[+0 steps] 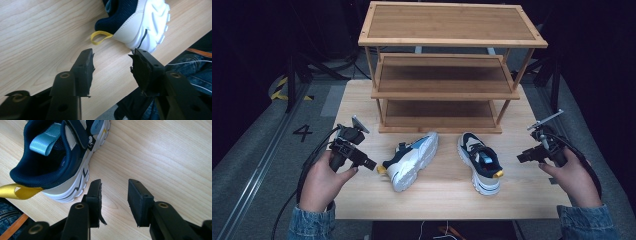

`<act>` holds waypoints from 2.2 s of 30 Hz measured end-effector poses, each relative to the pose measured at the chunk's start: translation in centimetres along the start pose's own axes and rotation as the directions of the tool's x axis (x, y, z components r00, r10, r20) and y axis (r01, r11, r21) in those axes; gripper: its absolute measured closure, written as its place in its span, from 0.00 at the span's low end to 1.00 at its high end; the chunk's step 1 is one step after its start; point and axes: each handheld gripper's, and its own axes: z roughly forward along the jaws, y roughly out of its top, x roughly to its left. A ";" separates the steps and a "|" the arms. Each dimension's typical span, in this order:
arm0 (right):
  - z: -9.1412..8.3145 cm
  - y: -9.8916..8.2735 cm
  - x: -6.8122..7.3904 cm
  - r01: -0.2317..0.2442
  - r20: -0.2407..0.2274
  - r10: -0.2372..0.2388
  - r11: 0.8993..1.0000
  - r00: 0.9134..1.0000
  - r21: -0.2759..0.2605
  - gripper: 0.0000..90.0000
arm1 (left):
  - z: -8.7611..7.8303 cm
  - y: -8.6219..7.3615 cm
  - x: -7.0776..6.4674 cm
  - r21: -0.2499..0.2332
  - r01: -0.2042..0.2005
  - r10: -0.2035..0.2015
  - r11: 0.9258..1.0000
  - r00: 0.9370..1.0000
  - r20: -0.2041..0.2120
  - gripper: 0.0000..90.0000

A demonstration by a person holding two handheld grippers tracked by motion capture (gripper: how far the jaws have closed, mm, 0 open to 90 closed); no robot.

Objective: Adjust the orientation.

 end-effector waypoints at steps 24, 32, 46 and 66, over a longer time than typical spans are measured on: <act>1.2 -0.6 0.2 -0.017 -0.012 0.017 1.000 1.000 0.013 0.70 | 2.4 2.8 -4.4 0.037 -0.174 0.172 0.984 0.983 0.063 0.79; 1.7 -0.6 0.7 -0.006 -0.013 0.006 1.000 1.000 0.027 0.69 | 3.6 3.6 -5.6 0.052 -0.235 0.230 0.971 0.969 0.086 0.89; 2.3 -0.8 0.9 -0.008 -0.013 0.009 0.999 1.000 0.047 0.70 | 5.9 4.8 -6.1 0.069 -0.254 0.249 0.965 0.966 0.070 0.99; 2.2 -0.9 0.9 -0.010 -0.014 0.011 0.999 1.000 0.045 0.68 | 6.9 4.9 -9.4 0.098 -0.314 0.300 0.944 0.945 0.130 0.99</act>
